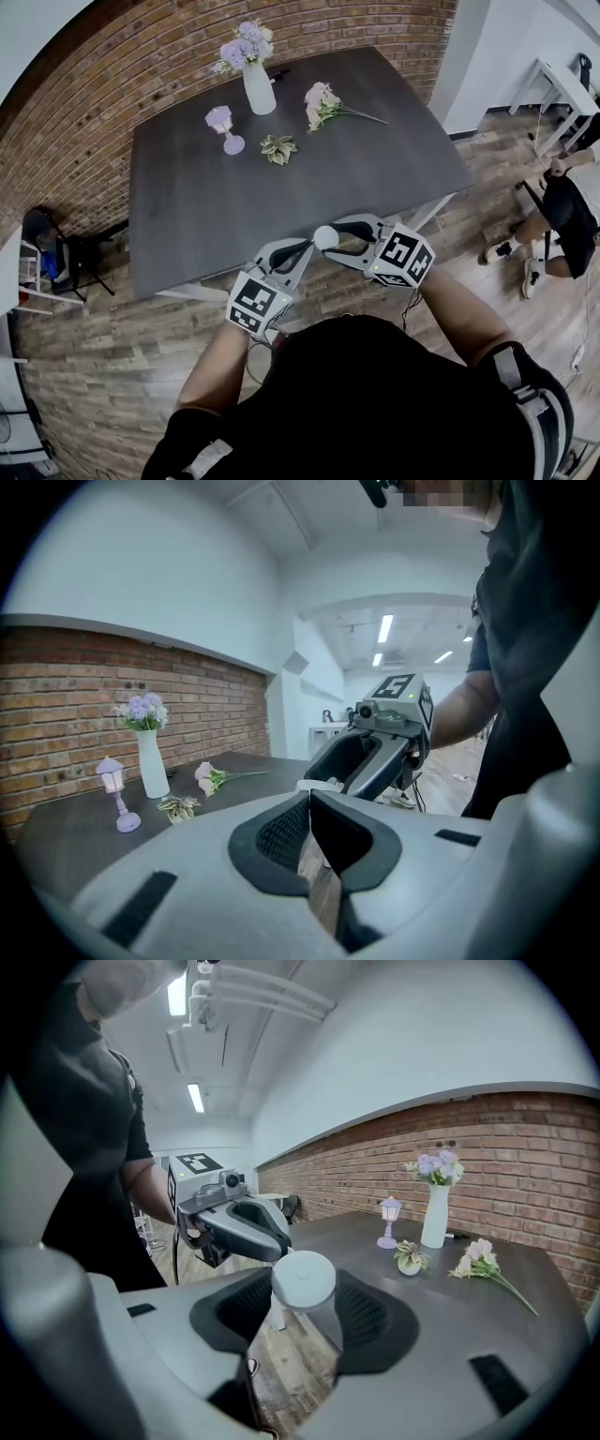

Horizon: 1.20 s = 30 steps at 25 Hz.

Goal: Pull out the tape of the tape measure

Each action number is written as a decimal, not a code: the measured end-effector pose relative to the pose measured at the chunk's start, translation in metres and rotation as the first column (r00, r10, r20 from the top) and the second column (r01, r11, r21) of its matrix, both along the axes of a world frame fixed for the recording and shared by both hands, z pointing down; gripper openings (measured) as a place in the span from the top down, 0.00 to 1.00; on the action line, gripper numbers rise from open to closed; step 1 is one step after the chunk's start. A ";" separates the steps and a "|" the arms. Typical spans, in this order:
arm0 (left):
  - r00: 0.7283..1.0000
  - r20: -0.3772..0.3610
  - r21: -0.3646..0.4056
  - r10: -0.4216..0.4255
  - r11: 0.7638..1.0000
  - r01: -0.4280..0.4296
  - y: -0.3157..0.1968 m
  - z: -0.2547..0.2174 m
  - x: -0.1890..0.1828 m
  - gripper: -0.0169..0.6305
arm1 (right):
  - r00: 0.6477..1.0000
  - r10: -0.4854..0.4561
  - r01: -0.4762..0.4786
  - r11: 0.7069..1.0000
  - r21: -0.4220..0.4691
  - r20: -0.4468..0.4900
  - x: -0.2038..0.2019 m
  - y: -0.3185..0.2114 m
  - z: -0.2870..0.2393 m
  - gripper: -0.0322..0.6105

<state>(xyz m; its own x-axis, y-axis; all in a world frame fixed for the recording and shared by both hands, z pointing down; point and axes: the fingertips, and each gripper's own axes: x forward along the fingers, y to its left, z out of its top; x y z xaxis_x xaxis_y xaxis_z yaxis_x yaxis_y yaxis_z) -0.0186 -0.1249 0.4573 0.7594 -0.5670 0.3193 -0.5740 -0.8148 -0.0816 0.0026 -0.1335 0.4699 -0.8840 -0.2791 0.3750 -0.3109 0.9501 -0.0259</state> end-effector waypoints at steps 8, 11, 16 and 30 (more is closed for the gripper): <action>0.999 -0.028 0.001 -0.020 1.000 0.020 0.000 -0.004 -0.005 0.96 | 1.000 0.002 -0.002 1.000 0.002 0.027 -0.003 -0.001 -0.004 0.62; 0.998 -0.033 0.016 -0.046 0.999 0.047 -0.003 -0.007 -0.011 0.96 | 0.999 0.028 -0.028 1.000 0.002 0.047 -0.001 -0.006 -0.007 0.62; 0.980 -0.044 0.057 -0.196 0.978 0.198 -0.023 -0.018 -0.045 0.96 | 0.983 0.161 -0.160 0.987 -0.019 0.085 0.029 -0.040 -0.013 0.63; 0.783 -0.096 0.095 -0.615 0.777 0.622 -0.049 -0.036 -0.190 0.96 | 0.827 0.541 -0.542 0.840 -0.039 0.150 0.143 -0.113 -0.024 0.63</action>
<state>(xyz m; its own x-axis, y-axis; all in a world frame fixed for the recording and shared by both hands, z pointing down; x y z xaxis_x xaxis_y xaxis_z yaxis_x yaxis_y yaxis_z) -0.2082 -0.1742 0.4214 0.2466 -0.9503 0.1901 -0.9576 -0.2691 -0.1032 0.1456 -0.2468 0.4455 -0.6355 -0.7310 0.2486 -0.7683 0.6307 -0.1093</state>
